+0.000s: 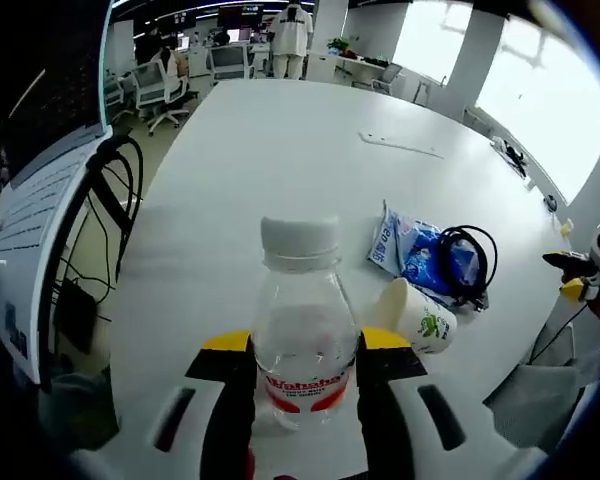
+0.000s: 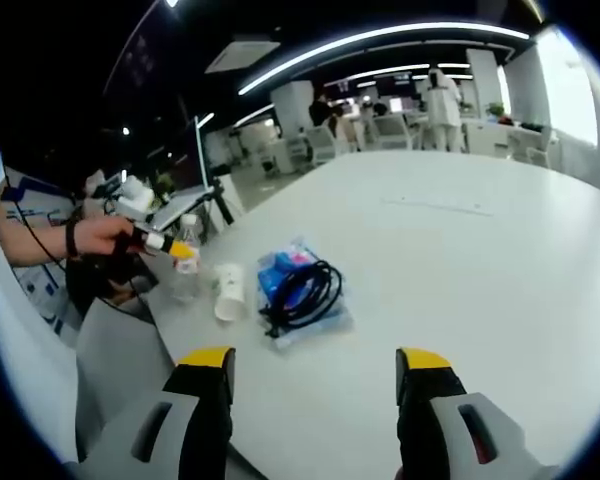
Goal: Arrange the tabletop items into an orderly group along one side of the table until the central work area is clear of visible clutter.
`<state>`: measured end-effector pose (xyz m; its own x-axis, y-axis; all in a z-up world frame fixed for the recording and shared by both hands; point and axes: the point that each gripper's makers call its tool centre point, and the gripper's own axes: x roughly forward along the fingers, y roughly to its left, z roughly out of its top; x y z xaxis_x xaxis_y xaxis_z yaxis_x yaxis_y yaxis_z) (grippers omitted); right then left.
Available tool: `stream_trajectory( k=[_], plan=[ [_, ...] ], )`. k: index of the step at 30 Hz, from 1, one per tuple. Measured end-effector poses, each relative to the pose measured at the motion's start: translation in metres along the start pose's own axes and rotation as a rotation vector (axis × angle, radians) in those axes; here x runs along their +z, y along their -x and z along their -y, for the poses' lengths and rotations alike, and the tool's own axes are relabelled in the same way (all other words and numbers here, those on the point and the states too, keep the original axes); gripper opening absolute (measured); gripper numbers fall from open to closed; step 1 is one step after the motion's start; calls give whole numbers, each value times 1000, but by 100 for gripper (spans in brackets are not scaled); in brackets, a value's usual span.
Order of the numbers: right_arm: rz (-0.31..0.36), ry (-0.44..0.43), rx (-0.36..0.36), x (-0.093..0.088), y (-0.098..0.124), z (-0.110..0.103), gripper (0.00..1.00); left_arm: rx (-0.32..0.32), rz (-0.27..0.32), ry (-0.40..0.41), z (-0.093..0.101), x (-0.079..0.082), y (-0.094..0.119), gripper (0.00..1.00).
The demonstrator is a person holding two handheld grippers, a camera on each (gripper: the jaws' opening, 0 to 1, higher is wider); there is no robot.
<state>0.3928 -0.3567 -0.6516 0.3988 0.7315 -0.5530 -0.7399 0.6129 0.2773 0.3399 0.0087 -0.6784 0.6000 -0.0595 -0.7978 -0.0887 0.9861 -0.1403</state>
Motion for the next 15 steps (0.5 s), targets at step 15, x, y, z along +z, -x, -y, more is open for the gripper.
stream_trajectory(
  k=[15],
  plan=[
    [-7,-1,11,-2,-4,-2,66,1,73,-51,-2,-10,14,38]
  ],
)
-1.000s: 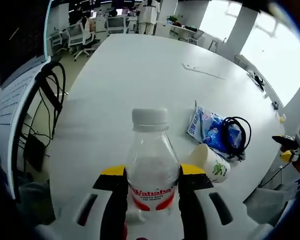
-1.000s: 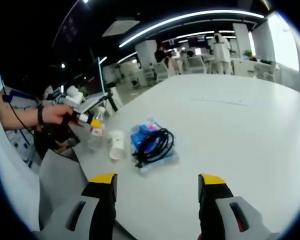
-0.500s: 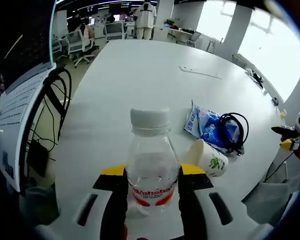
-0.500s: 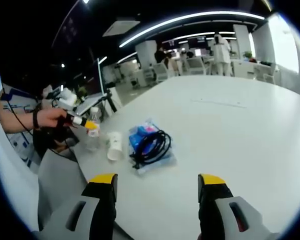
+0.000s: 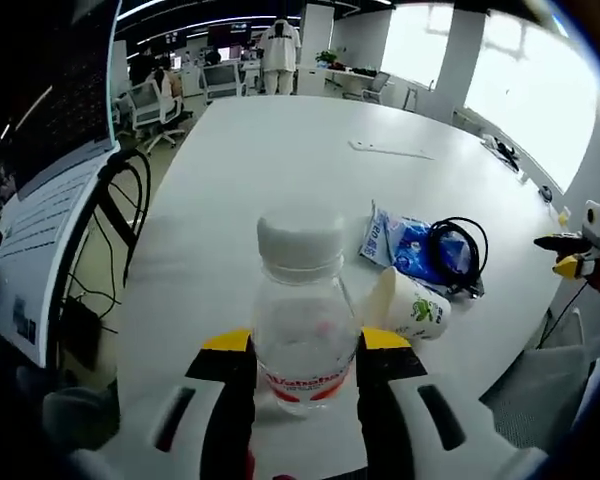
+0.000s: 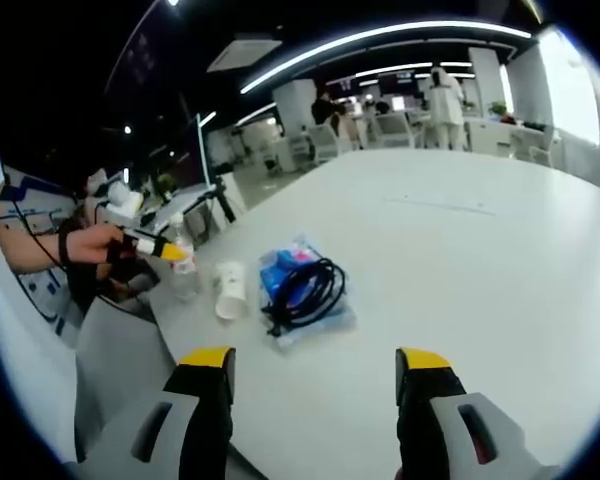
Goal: Arrange the tabletop items into an orderly group along one side of the table until the central work area is clear of visible clutter.
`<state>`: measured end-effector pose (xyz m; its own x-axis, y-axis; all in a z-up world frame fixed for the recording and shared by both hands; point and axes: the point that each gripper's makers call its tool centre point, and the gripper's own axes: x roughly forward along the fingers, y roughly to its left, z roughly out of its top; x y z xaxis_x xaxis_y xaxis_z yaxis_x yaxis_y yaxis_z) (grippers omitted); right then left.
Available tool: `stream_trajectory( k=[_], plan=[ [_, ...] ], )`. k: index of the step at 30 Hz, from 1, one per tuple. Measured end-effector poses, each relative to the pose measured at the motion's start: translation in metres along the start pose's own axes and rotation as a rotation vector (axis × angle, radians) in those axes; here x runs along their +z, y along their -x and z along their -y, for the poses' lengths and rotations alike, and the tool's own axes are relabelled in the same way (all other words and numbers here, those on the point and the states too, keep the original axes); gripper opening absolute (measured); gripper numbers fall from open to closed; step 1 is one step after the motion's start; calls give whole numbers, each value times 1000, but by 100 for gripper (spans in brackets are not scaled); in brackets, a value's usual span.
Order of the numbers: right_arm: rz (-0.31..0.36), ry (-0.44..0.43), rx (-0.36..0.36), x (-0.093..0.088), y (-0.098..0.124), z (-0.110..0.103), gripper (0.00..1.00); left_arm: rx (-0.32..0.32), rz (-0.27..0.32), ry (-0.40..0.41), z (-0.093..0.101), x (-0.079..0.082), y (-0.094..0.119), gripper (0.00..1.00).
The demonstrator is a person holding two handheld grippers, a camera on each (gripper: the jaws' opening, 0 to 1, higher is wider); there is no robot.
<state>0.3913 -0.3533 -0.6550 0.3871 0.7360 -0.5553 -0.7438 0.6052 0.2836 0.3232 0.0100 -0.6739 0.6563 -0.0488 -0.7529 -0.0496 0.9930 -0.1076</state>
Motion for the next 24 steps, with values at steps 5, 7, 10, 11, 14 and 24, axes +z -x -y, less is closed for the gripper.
stream_trajectory(
  k=[5,7,10,11,14,24],
  plan=[
    [0,0,2,0,0,0,66,6,12,-5,1,-3,2,38],
    [-1,0,2,0,0,1,66,8,13,-8,2,-3,2,38],
    [-1,-1,0,0,0,2,66,12,20,-8,3,-5,3,38],
    [0,-2,0,1,0,2,66,14,24,-8,3,-6,4,38],
    [-1,-3,0,0,0,2,66,17,30,-14,5,-9,7,38],
    [-9,-3,8,-3,-3,1,66,29,25,-21,6,-21,15,38]
  ],
)
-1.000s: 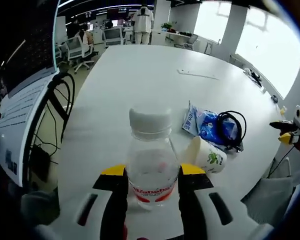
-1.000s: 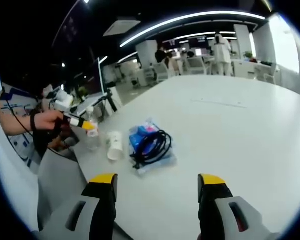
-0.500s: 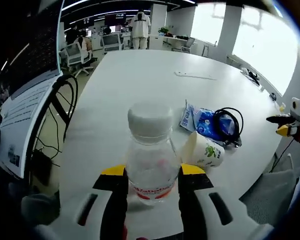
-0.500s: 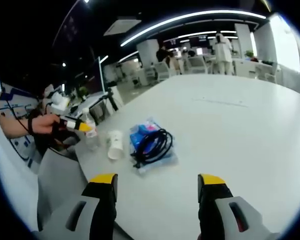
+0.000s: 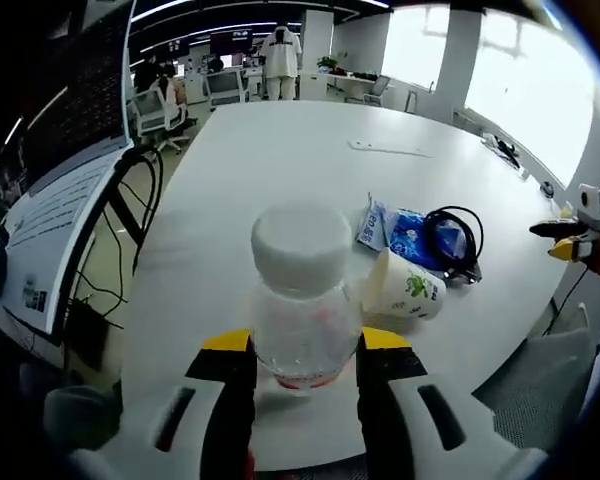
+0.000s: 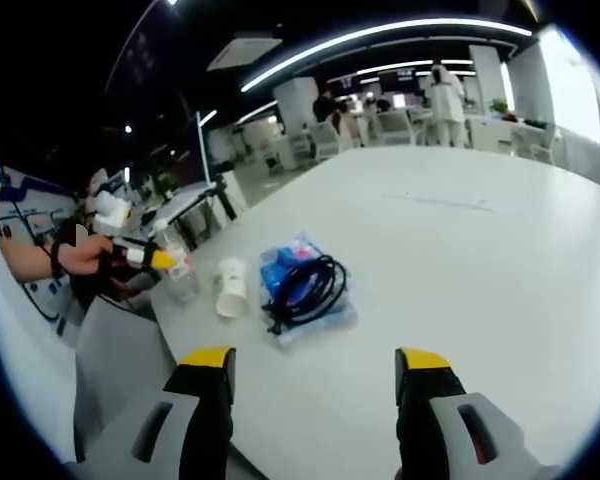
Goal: Arrange the tabletop items into an orderly group along one side of the table until the central work area is clear of visible clutter.
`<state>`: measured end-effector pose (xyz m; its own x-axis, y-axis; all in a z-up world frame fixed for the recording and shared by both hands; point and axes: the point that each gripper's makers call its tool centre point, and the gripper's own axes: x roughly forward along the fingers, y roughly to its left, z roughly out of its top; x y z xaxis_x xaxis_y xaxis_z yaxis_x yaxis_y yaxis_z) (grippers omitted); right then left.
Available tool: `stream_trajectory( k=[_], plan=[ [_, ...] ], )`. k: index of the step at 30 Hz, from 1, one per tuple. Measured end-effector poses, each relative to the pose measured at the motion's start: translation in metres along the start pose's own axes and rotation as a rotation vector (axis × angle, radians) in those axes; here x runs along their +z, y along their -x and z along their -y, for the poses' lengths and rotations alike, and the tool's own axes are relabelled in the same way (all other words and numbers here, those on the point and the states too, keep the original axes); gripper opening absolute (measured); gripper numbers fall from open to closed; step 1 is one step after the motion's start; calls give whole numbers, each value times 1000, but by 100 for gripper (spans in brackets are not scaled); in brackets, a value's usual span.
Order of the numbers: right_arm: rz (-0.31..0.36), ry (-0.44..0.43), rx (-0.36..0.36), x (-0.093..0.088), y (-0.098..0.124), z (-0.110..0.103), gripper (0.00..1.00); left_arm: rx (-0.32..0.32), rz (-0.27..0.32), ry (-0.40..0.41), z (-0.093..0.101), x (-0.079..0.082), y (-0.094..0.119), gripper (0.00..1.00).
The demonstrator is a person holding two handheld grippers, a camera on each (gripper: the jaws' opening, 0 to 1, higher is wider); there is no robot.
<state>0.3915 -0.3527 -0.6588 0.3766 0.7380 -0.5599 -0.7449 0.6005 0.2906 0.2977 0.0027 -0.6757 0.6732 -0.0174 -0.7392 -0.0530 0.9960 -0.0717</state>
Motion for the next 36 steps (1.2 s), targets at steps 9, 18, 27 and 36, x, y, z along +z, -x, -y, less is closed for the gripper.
stream_trajectory(
  k=[9,18,27,36],
  plan=[
    [0,6,8,3,-2,-2,66,23,-4,-54,4,-7,1,37],
    [-5,3,5,1,0,0,66,30,0,-53,3,-6,1,38],
    [-5,3,5,1,-1,-1,66,42,2,-9,3,-6,1,38],
    [-9,4,3,1,-1,-2,66,50,10,115,4,-17,-1,39]
  ],
)
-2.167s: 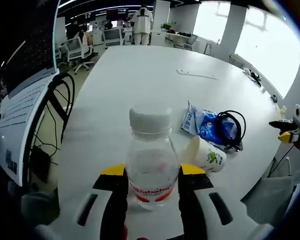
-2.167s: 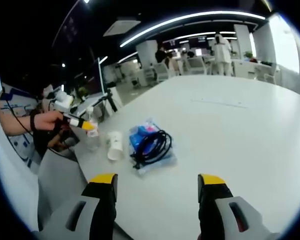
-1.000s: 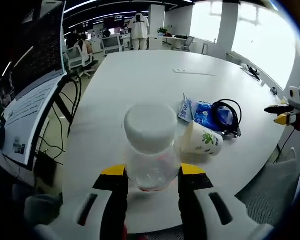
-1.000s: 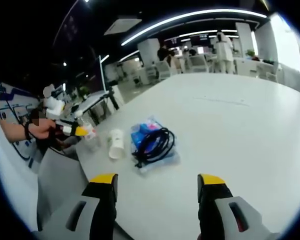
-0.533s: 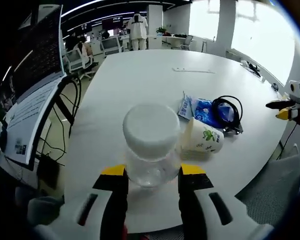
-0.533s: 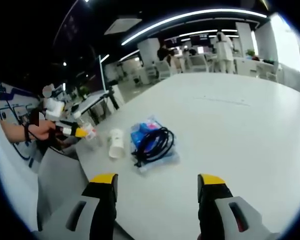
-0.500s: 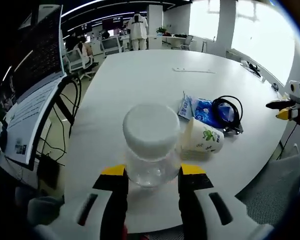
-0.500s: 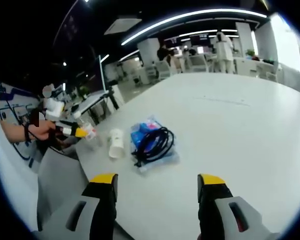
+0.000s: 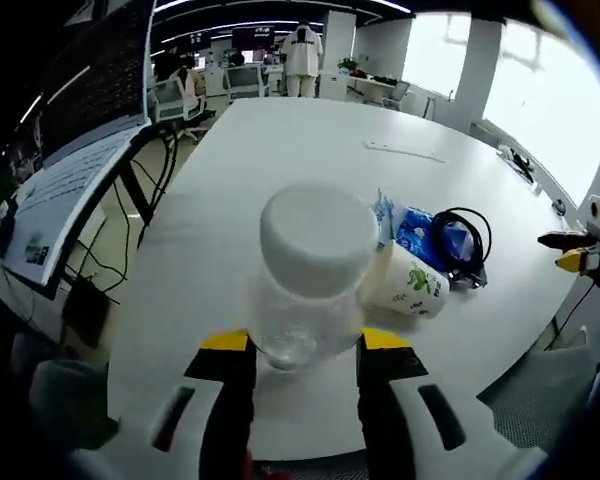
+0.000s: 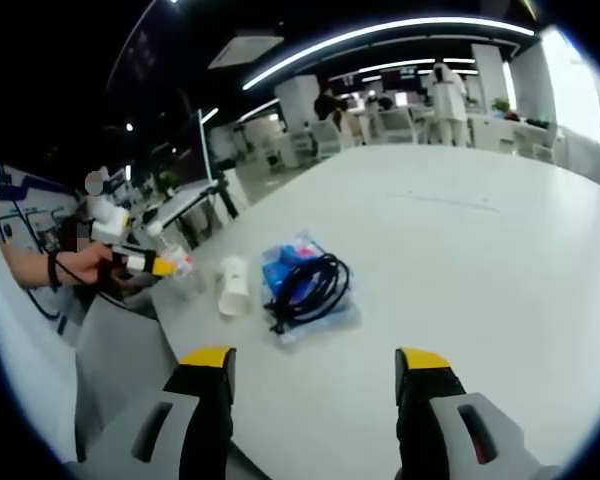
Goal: Arrange the tabletop items into an orderly group along one side of the table until the central work area is clear of visible clutter.
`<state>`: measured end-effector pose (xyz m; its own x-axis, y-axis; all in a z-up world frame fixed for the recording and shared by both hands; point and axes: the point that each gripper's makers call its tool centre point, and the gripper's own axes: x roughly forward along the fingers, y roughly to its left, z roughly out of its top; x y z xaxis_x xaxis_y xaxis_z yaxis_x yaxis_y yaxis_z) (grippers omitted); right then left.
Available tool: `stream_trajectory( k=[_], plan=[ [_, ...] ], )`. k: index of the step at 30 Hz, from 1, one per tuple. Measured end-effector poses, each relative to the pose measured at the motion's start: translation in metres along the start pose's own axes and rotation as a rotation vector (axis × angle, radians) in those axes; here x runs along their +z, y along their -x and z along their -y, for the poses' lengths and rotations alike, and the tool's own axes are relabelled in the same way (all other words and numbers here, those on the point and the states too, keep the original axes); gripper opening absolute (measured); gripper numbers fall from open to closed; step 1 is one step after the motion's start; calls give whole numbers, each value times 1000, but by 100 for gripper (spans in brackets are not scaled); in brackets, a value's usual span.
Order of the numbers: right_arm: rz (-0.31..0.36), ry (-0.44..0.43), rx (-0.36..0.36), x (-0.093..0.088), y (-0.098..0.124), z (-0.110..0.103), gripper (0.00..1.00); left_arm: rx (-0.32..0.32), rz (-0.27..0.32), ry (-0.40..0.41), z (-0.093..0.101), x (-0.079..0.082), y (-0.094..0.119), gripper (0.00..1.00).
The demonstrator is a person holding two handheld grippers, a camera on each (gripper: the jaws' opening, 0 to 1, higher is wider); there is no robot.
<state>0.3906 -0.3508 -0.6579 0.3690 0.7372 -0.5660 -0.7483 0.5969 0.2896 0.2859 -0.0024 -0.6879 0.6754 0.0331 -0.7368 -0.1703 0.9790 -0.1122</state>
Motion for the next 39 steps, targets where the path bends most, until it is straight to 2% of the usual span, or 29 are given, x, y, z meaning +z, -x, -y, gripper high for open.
stream_trajectory(
  k=[6,12,27,32,36,39],
  plan=[
    [-4,2,3,0,-1,-2,66,10,44,73,0,0,1,41],
    [-13,5,9,-3,-3,-6,66,20,83,86,-1,3,2,41],
    [-35,5,2,-10,0,-4,66,20,97,98,-1,-1,-2,41],
    [-43,5,1,-12,1,-4,66,24,115,100,-4,2,-5,40],
    [-47,5,-1,-12,1,-4,66,15,122,59,-2,7,-9,38],
    [-46,5,-4,-11,1,-4,66,3,125,57,-2,10,-11,37]
  ],
)
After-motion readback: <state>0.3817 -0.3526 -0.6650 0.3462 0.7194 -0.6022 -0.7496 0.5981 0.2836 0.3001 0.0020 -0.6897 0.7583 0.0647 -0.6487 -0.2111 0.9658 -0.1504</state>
